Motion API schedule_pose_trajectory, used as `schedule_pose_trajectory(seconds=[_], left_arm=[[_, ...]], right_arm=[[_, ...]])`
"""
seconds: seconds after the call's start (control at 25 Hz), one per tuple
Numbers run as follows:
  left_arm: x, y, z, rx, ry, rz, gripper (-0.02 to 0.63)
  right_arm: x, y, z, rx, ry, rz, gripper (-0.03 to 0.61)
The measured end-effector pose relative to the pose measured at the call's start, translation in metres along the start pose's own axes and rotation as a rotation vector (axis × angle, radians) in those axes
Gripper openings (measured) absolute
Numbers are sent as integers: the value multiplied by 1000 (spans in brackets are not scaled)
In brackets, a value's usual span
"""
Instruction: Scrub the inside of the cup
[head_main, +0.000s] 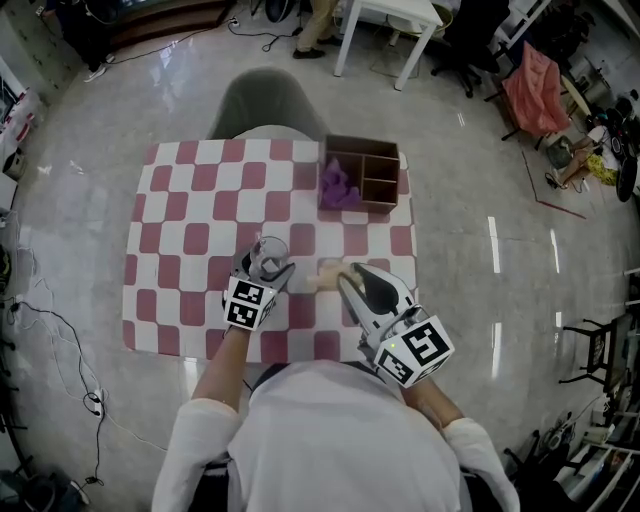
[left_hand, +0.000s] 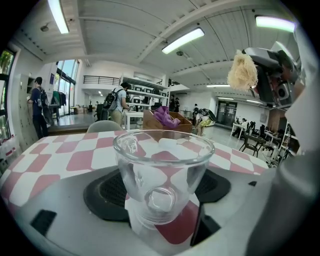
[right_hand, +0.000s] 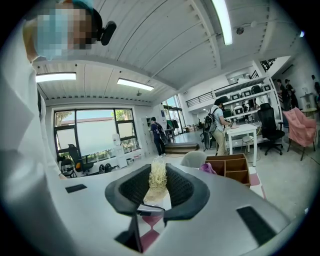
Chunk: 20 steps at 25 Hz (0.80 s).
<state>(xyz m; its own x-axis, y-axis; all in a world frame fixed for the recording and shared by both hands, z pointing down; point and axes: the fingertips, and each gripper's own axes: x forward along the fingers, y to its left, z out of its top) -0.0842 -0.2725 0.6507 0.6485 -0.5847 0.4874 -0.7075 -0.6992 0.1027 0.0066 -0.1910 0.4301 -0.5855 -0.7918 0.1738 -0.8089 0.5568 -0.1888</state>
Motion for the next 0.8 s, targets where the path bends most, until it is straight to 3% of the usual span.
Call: schedule_pose_trajectory(seconds=[0.8], left_arm=[[-3,-3,-11,49,48,-6,379]], right_arm=[[8,8,0,5,-3,44,106]])
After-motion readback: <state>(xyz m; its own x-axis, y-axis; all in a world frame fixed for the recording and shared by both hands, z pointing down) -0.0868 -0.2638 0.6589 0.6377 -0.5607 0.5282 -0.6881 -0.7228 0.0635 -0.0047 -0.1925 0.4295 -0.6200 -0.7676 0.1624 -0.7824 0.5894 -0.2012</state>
